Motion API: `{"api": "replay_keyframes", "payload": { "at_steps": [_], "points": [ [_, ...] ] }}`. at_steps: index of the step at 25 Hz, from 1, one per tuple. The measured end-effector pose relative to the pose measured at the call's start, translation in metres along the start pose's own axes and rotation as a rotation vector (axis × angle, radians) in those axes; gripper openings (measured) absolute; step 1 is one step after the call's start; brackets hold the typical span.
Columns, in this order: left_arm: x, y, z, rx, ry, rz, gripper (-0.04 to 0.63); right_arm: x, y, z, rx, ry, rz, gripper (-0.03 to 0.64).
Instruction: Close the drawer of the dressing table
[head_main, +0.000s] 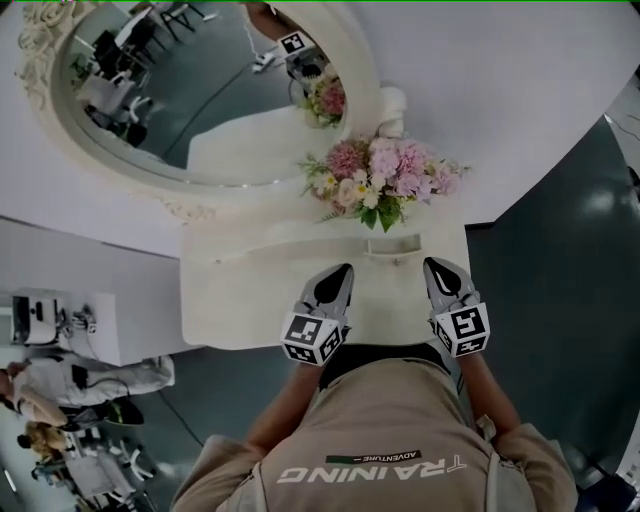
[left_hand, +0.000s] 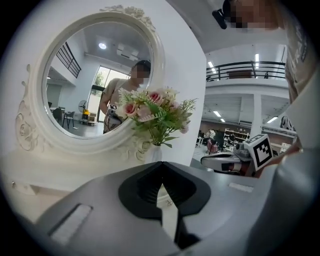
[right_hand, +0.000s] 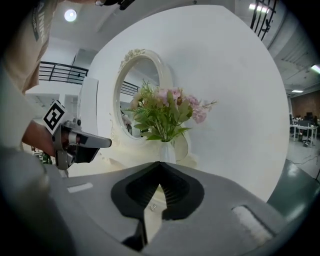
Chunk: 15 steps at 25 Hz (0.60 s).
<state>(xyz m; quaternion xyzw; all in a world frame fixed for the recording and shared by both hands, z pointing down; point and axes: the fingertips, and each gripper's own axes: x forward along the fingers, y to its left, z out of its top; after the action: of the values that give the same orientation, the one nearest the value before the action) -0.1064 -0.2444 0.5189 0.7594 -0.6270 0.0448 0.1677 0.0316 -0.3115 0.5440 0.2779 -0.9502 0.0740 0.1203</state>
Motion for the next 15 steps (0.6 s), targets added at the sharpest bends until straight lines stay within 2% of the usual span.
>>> {"api": "replay_keyframes", "payload": {
  "at_steps": [7,11,15],
  "points": [
    [0.006,0.008,-0.012,-0.029,0.002,0.040,0.018,0.026,0.017,-0.042,0.039,0.092,0.106,0.002],
    [0.001,0.004,-0.013,-0.031,-0.008,0.024,0.018,0.037,0.028,-0.079,0.063,0.190,0.126,0.002],
    [-0.006,0.005,-0.017,-0.034,-0.009,0.008,0.018,0.051,0.030,-0.122,0.031,0.314,0.114,0.002]
  ]
}}
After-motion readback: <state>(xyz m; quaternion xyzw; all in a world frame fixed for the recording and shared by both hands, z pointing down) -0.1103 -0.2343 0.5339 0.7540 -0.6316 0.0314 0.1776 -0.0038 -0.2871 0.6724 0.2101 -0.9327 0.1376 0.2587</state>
